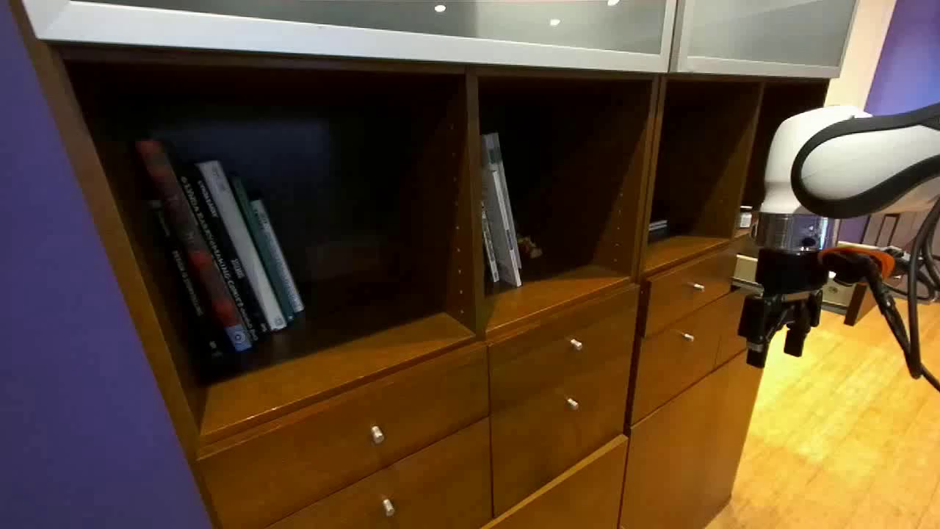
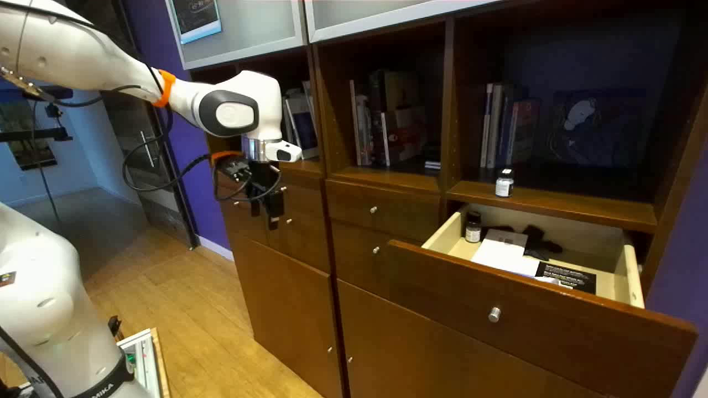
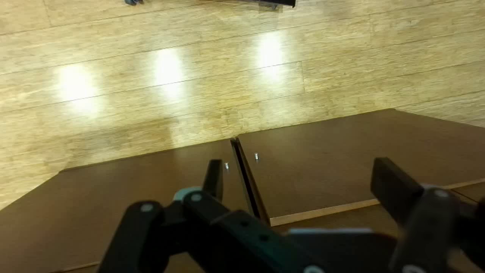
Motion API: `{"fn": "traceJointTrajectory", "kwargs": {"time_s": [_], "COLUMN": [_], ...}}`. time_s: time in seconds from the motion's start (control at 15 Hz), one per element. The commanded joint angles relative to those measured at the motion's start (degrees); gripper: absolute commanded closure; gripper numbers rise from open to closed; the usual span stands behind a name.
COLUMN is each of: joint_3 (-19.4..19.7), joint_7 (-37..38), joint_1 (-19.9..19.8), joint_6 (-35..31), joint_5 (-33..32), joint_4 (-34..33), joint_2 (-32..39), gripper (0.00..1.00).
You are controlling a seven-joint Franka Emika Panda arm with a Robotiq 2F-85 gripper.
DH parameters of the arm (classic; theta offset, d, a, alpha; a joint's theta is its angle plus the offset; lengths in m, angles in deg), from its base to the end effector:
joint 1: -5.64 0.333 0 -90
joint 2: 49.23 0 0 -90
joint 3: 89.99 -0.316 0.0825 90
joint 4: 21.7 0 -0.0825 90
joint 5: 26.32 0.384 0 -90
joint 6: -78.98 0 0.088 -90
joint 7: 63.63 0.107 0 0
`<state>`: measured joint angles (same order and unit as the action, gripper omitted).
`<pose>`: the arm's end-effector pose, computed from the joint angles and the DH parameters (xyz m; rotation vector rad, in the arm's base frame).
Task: Close the drawer
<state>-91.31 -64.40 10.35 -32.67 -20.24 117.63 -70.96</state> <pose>0.4117 0.0508 0.4370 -3.0520 -0.1104 0.1644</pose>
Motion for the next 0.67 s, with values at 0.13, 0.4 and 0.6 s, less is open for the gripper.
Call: {"fn": "traceJointTrajectory", "kwargs": {"time_s": [0.13,0.4,0.6], "joint_3": [-0.4,-0.4,-0.9], "joint_7": [-0.1,-0.1,4.6], "joint_1": [-0.4,-0.4,-4.2], "joint_6": [0.1,0.1,-0.6], "joint_5": [0.1,0.1,-8.3], "joint_4": [-0.1,-0.1,2.1], "joint_2": [0.0,0.0,-2.8], "gripper": [0.0,0.0,0.0]}}
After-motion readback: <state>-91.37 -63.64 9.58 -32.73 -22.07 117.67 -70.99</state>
